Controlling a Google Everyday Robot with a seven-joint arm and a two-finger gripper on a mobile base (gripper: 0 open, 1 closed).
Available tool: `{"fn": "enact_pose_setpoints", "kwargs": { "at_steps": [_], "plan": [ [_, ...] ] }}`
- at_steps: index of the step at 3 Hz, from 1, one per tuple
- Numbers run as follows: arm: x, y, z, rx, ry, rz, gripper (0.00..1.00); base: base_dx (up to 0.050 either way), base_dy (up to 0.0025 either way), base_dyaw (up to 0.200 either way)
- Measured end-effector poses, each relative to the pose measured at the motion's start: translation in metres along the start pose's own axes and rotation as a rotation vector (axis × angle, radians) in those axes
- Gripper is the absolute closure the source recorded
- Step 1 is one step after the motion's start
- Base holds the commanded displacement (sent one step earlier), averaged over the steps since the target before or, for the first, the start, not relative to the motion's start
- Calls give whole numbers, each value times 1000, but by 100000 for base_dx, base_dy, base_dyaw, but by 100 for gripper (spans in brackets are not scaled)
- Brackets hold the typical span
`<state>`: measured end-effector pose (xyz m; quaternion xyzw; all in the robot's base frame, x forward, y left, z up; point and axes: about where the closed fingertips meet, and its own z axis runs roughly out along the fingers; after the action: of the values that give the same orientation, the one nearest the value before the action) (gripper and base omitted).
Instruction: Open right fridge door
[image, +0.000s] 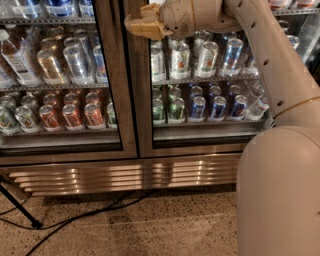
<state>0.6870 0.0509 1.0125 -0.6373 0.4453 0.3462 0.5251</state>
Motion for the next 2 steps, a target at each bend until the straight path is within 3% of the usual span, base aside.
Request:
{"fn": "enact_pose_setpoints", "kwargs": {
  "at_steps": [2],
  "plan": [
    [-5,-4,-1,17,1,-4,100,0,0,0]
  ]
}}
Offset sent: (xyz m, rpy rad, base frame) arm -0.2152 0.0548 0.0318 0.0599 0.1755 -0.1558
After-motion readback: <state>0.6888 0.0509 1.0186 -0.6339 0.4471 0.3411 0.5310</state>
